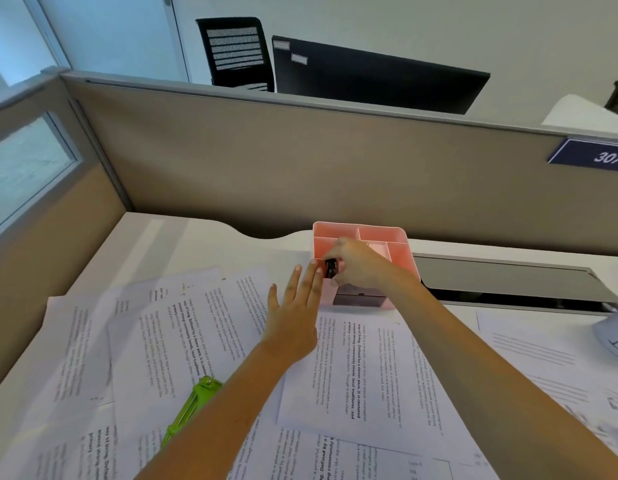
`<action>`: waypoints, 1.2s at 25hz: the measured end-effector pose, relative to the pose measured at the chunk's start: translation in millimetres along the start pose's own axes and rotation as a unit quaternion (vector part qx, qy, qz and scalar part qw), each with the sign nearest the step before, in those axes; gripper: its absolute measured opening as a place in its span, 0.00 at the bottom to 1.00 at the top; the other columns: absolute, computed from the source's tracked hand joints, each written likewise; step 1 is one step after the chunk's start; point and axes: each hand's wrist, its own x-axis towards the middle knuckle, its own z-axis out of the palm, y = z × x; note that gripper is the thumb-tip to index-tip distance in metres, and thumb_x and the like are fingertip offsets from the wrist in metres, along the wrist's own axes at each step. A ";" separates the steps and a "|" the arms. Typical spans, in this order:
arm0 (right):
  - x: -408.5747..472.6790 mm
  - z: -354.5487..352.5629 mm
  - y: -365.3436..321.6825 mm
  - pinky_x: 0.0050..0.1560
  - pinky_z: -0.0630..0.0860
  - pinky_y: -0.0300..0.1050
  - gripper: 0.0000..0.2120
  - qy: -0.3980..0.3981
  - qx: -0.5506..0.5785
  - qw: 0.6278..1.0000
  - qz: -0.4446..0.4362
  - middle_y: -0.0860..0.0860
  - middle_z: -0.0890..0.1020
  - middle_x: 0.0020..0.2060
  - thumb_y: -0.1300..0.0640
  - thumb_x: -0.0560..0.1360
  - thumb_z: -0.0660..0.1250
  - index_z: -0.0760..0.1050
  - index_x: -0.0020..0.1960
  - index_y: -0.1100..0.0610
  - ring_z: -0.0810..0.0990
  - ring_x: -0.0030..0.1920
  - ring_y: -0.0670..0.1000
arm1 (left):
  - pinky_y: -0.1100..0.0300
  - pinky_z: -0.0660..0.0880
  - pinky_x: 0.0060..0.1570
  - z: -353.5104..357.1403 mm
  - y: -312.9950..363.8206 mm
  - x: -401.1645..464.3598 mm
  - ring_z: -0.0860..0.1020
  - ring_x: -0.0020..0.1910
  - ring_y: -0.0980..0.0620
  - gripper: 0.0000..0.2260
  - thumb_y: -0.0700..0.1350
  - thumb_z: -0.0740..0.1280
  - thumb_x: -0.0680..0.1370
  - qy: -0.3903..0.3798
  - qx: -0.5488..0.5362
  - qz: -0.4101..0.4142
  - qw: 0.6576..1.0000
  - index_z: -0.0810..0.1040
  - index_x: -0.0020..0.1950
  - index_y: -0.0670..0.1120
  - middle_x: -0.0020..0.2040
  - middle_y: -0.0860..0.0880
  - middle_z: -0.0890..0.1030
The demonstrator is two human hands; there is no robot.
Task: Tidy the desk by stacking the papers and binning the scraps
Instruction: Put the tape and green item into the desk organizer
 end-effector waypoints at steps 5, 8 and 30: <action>1.9 3.5 3.9 0.57 0.70 0.50 0.13 -0.009 -0.021 1.000 0.018 0.53 0.71 0.58 0.56 0.73 0.71 0.79 0.57 0.54 0.71 0.57 0.56 | 0.37 0.51 0.71 -3.2 1.1 -1.2 0.39 0.77 0.45 0.41 0.49 0.63 0.76 -0.012 -0.006 -0.006 1.000 0.36 0.77 0.50 0.78 0.50 0.36; 3.0 10.7 4.5 0.62 0.66 0.52 0.14 -0.014 -0.057 0.998 0.022 0.54 0.70 0.61 0.55 0.75 0.69 0.78 0.59 0.54 0.68 0.61 0.57 | 0.37 0.50 0.71 -7.6 2.2 -0.7 0.39 0.77 0.44 0.41 0.49 0.63 0.77 -0.024 0.007 -0.008 1.000 0.35 0.77 0.50 0.78 0.51 0.36; -215.1 210.2 -13.3 0.75 0.46 0.53 0.26 0.163 0.011 0.971 0.173 0.55 0.54 0.77 0.46 0.81 0.54 0.56 0.77 0.54 0.51 0.77 0.58 | 0.49 0.73 0.51 -48.4 -59.0 -196.1 0.73 0.54 0.44 0.21 0.61 0.65 0.75 0.007 -0.171 -0.348 0.922 0.74 0.58 0.47 0.56 0.47 0.76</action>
